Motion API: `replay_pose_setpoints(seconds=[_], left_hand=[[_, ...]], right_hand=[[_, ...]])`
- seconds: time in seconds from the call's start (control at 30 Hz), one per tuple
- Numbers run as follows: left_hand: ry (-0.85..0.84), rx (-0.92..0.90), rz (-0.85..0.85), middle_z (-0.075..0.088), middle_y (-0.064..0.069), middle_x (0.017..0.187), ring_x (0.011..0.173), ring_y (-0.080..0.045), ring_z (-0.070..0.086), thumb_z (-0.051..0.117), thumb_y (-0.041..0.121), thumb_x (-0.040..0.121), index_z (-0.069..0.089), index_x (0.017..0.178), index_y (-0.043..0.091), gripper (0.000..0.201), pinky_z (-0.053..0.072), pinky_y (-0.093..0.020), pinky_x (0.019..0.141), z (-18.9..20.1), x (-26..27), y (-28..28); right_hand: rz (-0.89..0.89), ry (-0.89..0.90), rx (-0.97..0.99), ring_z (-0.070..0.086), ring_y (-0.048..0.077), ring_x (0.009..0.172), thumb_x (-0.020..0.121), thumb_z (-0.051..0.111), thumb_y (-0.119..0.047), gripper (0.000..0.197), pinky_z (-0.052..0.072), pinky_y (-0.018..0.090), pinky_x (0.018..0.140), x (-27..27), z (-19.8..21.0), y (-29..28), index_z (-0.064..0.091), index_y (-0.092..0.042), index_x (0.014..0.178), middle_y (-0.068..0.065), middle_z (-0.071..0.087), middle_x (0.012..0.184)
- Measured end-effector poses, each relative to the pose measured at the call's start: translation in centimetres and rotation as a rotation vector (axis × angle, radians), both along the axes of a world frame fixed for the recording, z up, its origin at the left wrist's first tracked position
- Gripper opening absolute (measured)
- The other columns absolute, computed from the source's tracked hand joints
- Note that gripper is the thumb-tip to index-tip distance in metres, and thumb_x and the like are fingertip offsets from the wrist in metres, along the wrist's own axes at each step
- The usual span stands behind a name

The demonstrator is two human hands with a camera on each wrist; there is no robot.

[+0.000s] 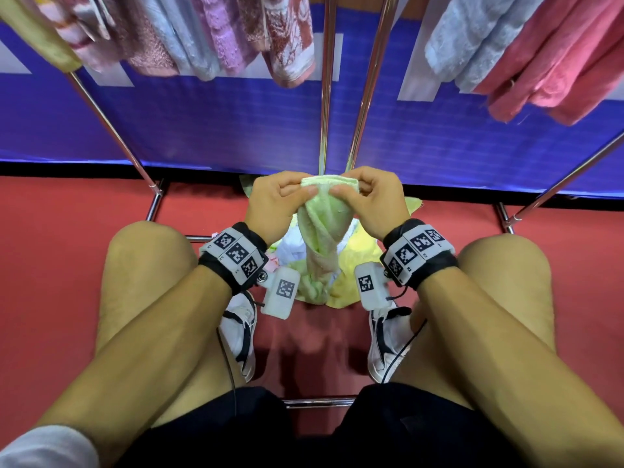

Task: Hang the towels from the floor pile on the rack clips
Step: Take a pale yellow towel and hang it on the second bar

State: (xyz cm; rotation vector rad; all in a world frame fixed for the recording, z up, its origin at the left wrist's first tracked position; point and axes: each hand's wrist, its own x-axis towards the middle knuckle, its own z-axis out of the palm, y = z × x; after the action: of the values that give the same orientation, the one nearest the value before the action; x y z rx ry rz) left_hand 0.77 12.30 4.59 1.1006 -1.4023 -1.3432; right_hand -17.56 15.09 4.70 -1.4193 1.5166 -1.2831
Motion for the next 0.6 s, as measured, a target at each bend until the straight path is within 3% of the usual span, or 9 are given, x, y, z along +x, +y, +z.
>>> replay_pose_setpoints(seconds=[0.13,0.2,0.33,0.47,0.6], left_hand=[[0.020,-0.017,0.023,0.075,0.005,0.074,0.072,-0.010,0.069,0.069,0.000,0.086,0.070,0.100,0.001,0.013,0.057,-0.028,0.073,1.7,0.4,-0.3],[0.019,-0.035,0.030,0.074,0.006,0.074,0.073,-0.008,0.069,0.069,-0.001,0.086,0.069,0.102,-0.003,0.016,0.056,-0.024,0.072,2.9,0.5,-0.3],[0.009,-0.080,-0.008,0.074,0.003,0.077,0.073,-0.008,0.069,0.070,0.000,0.086,0.070,0.101,-0.001,0.015,0.054,-0.024,0.070,6.4,0.6,-1.0],[0.053,-0.191,-0.020,0.073,-0.001,0.083,0.076,-0.009,0.069,0.068,-0.002,0.087,0.067,0.108,-0.005,0.021,0.056,-0.025,0.075,12.1,0.1,-2.4],[0.096,-0.243,-0.023,0.073,0.003,0.078,0.074,-0.010,0.068,0.065,-0.003,0.089,0.069,0.104,0.004,0.017,0.057,-0.025,0.068,18.5,-0.5,-3.7]], right_hand=[[0.042,-0.003,0.022,0.057,0.001,0.056,0.078,0.080,-0.007,0.018,0.046,0.015,0.055,0.2,1.2,0.2,0.068,-0.020,0.081,-0.001,0.064,0.068],[0.060,-0.011,0.027,0.054,0.002,0.054,0.080,0.077,-0.004,0.020,0.045,0.014,0.053,0.3,1.9,0.3,0.066,-0.020,0.079,-0.001,0.060,0.066],[0.052,0.060,-0.040,0.052,0.011,0.061,0.083,0.076,-0.014,0.020,0.047,0.025,0.058,0.0,4.7,-0.1,0.062,-0.026,0.074,-0.003,0.058,0.067],[0.026,0.063,-0.167,0.047,0.002,0.053,0.086,0.073,-0.011,0.025,0.041,0.019,0.055,-0.3,10.6,-1.5,0.056,-0.025,0.073,-0.009,0.053,0.062],[0.028,0.089,-0.271,0.045,0.000,0.054,0.085,0.071,-0.009,0.026,0.039,0.019,0.056,-0.5,17.1,-2.9,0.054,-0.024,0.074,-0.010,0.053,0.062]])
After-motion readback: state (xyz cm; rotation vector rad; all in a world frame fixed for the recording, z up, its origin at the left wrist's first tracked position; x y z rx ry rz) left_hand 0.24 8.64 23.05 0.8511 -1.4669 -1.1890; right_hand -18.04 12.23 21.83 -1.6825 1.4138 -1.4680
